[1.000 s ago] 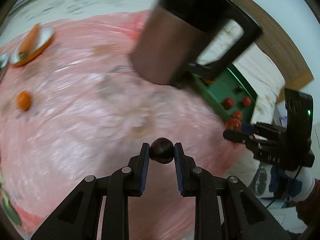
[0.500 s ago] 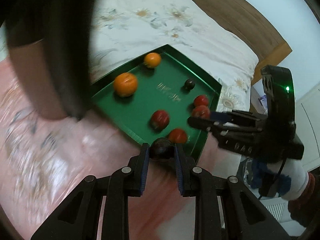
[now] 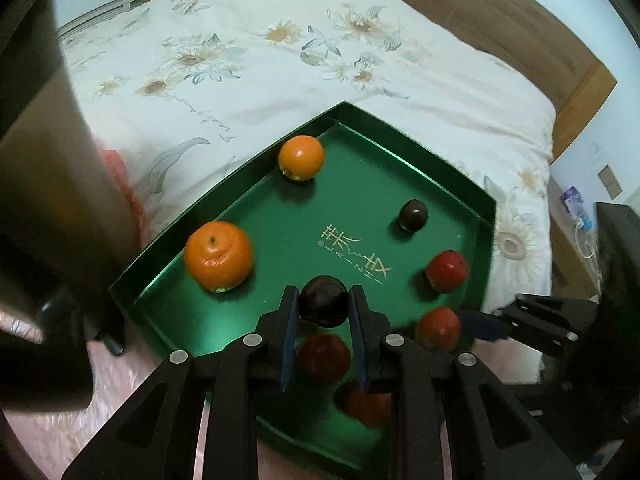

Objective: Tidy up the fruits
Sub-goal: 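Open the left tool to drop the plum while the right tool releases the apple, then move both open tools back toward the remaining oranges on the pink sheet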

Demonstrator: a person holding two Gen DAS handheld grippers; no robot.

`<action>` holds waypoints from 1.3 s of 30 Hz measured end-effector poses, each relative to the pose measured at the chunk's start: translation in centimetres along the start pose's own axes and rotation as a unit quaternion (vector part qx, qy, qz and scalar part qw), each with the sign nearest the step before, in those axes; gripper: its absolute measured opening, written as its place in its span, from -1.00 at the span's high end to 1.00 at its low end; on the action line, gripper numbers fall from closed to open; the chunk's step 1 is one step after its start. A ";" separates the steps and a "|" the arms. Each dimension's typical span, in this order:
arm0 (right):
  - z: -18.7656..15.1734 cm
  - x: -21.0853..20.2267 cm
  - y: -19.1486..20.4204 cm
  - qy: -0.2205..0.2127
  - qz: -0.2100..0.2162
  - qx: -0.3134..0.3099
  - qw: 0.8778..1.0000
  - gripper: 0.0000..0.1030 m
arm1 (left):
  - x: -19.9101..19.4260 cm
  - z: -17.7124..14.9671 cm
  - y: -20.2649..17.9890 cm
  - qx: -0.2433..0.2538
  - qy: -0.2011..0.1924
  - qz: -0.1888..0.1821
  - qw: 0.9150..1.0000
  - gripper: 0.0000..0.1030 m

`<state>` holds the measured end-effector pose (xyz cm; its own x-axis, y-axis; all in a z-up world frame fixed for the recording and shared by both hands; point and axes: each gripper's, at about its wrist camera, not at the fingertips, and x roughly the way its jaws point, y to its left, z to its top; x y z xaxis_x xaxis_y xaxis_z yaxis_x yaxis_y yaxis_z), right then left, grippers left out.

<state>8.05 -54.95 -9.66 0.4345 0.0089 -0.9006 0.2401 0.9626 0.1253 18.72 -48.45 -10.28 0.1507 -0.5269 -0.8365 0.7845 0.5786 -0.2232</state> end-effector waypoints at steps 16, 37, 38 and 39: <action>-0.1 -0.1 0.4 -0.006 -0.008 -0.012 1.000 0.04 | 0.9 -0.4 -0.4 0.012 0.002 0.028 1.000 0.20; -1.4 -4.2 2.2 -0.009 -0.033 -0.015 0.999 -0.04 | -6.8 -5.7 -0.8 0.010 -0.032 0.008 0.999 -0.01; -1.4 -4.3 2.5 -0.009 -0.033 -0.017 0.999 -0.04 | -7.2 -6.1 -0.6 0.007 -0.032 0.013 0.999 -0.02; -1.5 -4.5 2.9 -0.010 -0.033 -0.019 0.999 -0.04 | -7.8 -6.6 -0.2 0.004 -0.031 0.017 0.999 -0.02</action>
<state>5.47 -51.78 -5.86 0.4363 -0.0600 -0.8978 0.2363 0.9704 0.0500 13.39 -40.37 -7.06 0.2147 -0.5441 -0.8111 0.7827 0.5926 -0.1903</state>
